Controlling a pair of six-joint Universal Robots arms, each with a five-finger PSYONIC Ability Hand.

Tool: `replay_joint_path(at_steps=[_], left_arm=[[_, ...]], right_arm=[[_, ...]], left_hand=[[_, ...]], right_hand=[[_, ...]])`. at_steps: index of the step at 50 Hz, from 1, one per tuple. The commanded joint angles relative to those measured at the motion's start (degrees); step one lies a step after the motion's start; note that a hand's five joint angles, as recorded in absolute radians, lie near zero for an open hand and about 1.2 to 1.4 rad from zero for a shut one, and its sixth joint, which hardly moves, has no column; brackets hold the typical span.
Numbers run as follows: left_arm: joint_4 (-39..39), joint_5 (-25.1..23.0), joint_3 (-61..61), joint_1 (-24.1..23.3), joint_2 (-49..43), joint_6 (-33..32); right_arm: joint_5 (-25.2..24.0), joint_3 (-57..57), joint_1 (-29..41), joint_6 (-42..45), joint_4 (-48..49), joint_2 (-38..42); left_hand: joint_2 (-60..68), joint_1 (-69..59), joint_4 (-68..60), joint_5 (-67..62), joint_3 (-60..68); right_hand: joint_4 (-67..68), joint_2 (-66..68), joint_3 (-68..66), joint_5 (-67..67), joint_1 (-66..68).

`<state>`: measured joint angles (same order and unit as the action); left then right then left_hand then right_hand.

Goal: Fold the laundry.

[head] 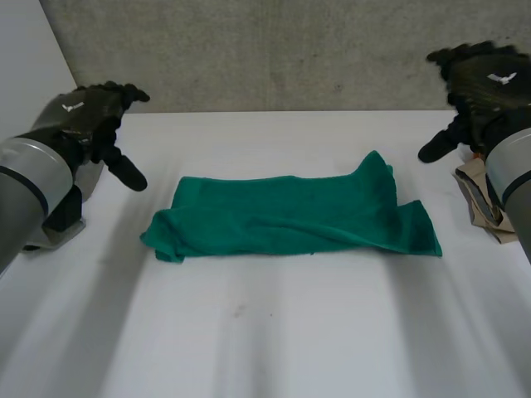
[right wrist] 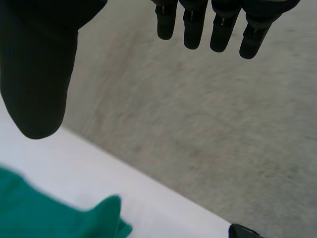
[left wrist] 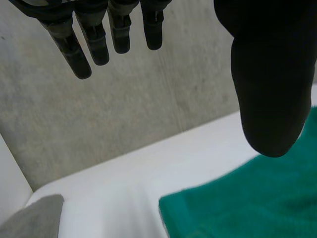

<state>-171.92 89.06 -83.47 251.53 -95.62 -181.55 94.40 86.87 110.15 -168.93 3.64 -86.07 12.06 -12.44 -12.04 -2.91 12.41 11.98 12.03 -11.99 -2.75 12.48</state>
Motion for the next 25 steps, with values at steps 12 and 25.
replay_joint_path(at_steps=[12,25], left_arm=[[-4.0,-4.5,3.5,4.8,-23.1,-9.2],[-5.7,-6.5,6.6,3.3,-31.2,-11.0]], right_arm=[[-8.4,3.6,-3.4,9.4,3.4,20.7],[-10.1,2.6,-4.4,9.4,12.3,30.2]], left_hand=[[0.7,-0.3,-0.7,0.2,0.3],[19.8,-19.4,-19.8,-18.9,19.4]], right_hand=[[6.4,6.4,-6.4,-5.7,5.9],[33.6,33.6,-33.6,-32.8,33.1]])
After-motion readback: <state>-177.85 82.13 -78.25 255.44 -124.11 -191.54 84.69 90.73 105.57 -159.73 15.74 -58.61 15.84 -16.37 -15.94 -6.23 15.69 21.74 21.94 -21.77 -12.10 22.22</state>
